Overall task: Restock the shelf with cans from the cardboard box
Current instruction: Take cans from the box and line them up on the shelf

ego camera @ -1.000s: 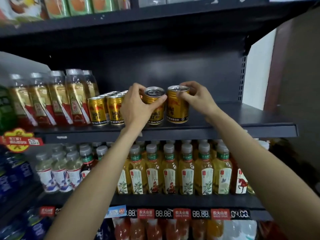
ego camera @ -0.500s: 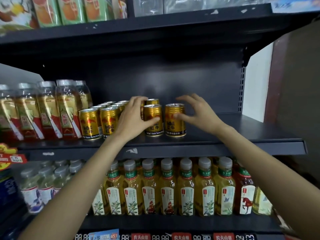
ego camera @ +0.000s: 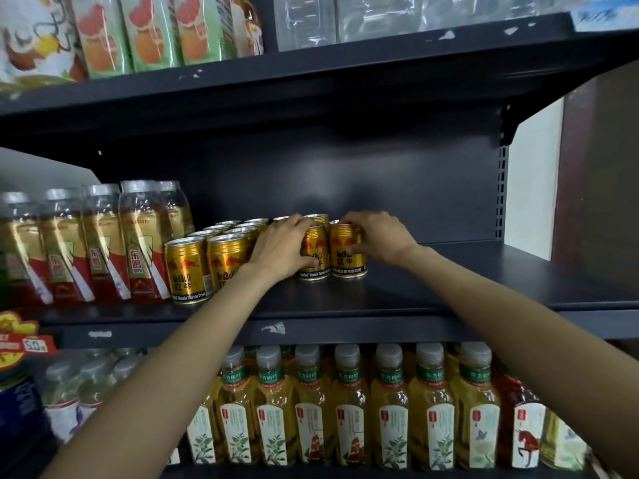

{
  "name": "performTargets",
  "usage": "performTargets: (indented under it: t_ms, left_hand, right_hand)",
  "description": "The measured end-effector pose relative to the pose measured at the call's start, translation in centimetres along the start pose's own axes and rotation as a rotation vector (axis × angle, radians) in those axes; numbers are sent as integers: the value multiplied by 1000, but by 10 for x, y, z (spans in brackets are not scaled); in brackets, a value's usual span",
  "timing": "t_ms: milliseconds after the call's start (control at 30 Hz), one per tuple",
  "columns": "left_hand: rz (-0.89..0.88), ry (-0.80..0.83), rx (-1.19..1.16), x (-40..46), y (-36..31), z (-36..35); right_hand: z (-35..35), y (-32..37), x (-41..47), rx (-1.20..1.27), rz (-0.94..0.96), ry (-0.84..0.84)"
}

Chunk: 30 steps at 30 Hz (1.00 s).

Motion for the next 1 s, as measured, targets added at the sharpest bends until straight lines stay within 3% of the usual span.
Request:
performTargets:
  t_ms: [367, 1000]
  left_hand:
    - [111, 1, 186, 11, 26, -18]
    - [262, 97, 80, 17, 39, -35]
  right_hand:
    - [-31, 10, 38, 36, -28, -24]
    - [-49, 20, 55, -9, -15, -35]
Point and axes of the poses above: each hand's wrist, its own x-axis towards the middle knuckle, its own z-axis out of the back of the hand, y = z × x, the point moved 10 cm from there along x, towards the middle knuckle, and after that the axes turned 7 degrees about -z, right-handed, at the moved point
